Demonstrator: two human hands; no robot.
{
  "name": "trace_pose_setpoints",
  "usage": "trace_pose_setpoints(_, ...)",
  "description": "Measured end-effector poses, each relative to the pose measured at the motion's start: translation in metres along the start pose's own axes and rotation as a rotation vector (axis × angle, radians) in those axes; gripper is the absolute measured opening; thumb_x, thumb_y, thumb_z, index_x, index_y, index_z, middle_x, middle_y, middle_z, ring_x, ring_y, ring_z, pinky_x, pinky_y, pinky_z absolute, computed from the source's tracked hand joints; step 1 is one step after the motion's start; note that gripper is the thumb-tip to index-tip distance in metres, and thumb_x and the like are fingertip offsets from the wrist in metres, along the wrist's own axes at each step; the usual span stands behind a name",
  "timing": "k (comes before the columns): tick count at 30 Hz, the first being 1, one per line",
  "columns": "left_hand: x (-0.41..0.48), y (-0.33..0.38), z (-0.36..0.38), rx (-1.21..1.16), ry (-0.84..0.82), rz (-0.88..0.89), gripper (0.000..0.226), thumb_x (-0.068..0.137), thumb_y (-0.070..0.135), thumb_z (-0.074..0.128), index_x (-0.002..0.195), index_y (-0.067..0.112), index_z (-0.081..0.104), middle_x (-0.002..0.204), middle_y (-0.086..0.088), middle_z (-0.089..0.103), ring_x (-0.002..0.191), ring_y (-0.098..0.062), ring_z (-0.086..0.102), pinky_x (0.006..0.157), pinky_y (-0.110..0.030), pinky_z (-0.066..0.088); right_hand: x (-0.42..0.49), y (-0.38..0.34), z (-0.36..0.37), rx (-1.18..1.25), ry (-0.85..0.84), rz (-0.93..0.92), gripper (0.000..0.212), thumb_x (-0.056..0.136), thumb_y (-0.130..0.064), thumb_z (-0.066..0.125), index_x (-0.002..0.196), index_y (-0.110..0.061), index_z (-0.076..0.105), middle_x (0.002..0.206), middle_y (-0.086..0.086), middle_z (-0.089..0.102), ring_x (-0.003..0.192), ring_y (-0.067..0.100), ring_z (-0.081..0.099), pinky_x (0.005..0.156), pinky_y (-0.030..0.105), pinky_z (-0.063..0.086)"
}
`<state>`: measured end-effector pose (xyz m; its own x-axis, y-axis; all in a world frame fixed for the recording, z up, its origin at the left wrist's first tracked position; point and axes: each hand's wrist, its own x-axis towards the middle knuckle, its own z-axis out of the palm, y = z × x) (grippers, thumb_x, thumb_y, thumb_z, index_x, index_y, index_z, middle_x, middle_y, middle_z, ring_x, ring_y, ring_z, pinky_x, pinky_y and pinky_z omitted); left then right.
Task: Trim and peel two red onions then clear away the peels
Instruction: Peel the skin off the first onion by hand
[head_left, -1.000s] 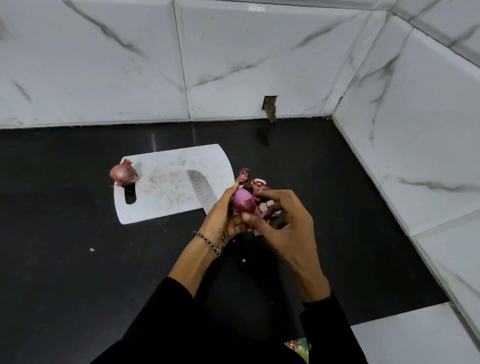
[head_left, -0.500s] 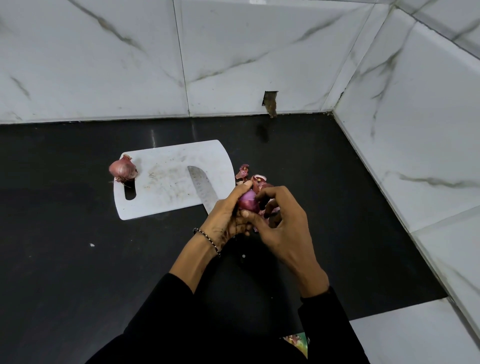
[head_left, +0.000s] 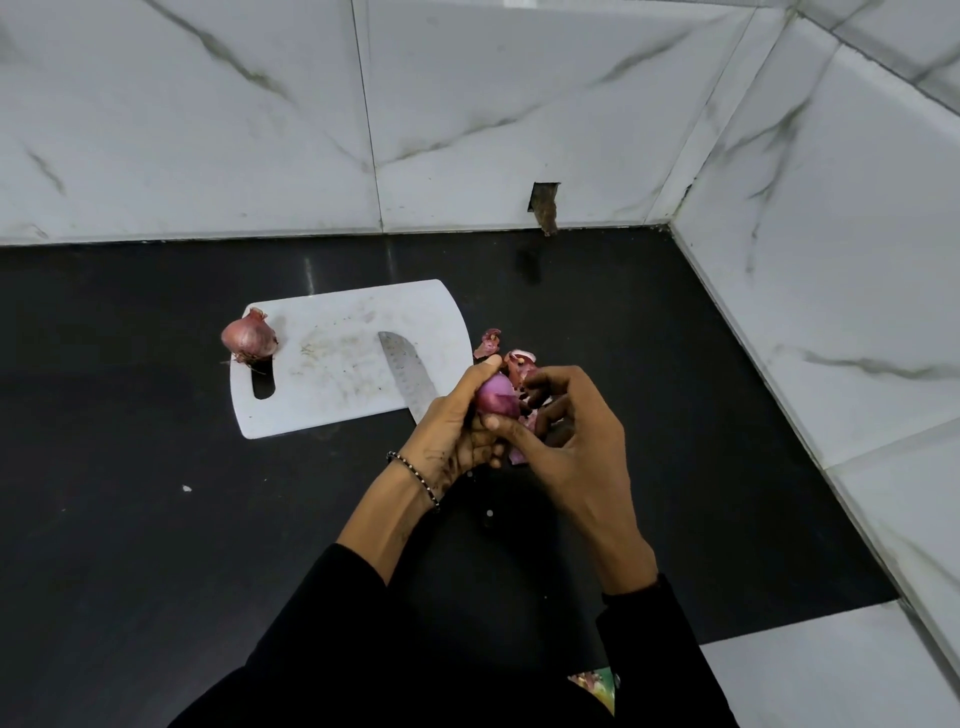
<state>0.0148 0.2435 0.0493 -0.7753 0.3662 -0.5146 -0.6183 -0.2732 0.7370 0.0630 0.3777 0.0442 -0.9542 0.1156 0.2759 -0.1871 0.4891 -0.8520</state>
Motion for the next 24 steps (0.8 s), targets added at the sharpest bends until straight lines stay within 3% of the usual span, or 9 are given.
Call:
trace_pose_setpoints(2, -0.001, 0.0, 0.0, 0.026, 0.003, 0.009, 0.044, 0.092, 0.053, 0.056, 0.098, 0.012, 0.073, 0.067, -0.007, 0.07, 0.05, -0.014, 0.062, 0.049, -0.023, 0.049, 0.0, 0.0, -0.001, 0.008, -0.002, -0.036, 0.038, 0.08, -0.04, 0.079, 0.114, -0.029, 0.066, 0.106, -0.018, 0.062, 0.086, 0.01, 0.063, 0.068, 0.016, 0.049)
trace_pose_setpoints(6, -0.002, -0.003, -0.003, 0.045, 0.055, 0.007, 0.045, 0.091, 0.054, 0.058, 0.075, 0.015, 0.073, 0.067, -0.007, 0.069, 0.052, -0.016, 0.062, 0.057, -0.027, 0.048, -0.002, 0.002, -0.003, -0.025, 0.034, -0.092, 0.026, 0.088, -0.035, 0.071, 0.107, -0.018, 0.076, 0.101, -0.014, 0.067, 0.093, 0.008, 0.065, 0.074, 0.013, 0.047)
trace_pose_setpoints(14, 0.001, -0.006, -0.003, 0.042, 0.101, 0.013, 0.042, 0.089, 0.051, 0.063, 0.09, 0.01, 0.072, 0.076, -0.01, 0.073, 0.067, -0.019, 0.071, 0.059, -0.028, 0.057, -0.004, 0.011, 0.0, -0.184, -0.023, -0.001, 0.015, 0.093, -0.027, 0.068, 0.106, -0.019, 0.069, 0.102, -0.015, 0.061, 0.094, -0.004, 0.057, 0.075, 0.007, 0.042)
trace_pose_setpoints(17, 0.004, -0.007, -0.003, 0.038, 0.128, 0.031, 0.045, 0.084, 0.051, 0.067, 0.092, 0.007, 0.073, 0.084, -0.014, 0.074, 0.073, -0.022, 0.072, 0.066, -0.031, 0.058, -0.005, 0.012, 0.001, -0.197, -0.026, 0.036, 0.015, 0.094, -0.031, 0.066, 0.107, -0.022, 0.066, 0.103, -0.014, 0.06, 0.091, -0.002, 0.057, 0.072, 0.012, 0.043)
trace_pose_setpoints(20, 0.004, -0.008, -0.003, 0.022, 0.132, 0.043, 0.048, 0.079, 0.05, 0.07, 0.093, 0.005, 0.074, 0.087, -0.015, 0.075, 0.079, -0.024, 0.074, 0.07, -0.032, 0.059, -0.006, 0.013, 0.003, -0.211, -0.019, 0.071, 0.017, 0.095, -0.034, 0.064, 0.107, -0.021, 0.065, 0.103, -0.012, 0.061, 0.091, 0.002, 0.058, 0.075, 0.026, 0.053)
trace_pose_setpoints(24, 0.003, -0.01, -0.003, 0.005, 0.129, 0.059, 0.04, 0.082, 0.045, 0.071, 0.086, 0.006, 0.076, 0.085, -0.015, 0.076, 0.08, -0.024, 0.074, 0.069, -0.031, 0.06, -0.006, 0.012, 0.005, -0.246, -0.024, 0.118, 0.015, 0.096, -0.032, 0.063, 0.107, -0.022, 0.063, 0.102, -0.01, 0.061, 0.089, 0.005, 0.061, 0.076, 0.036, 0.057)
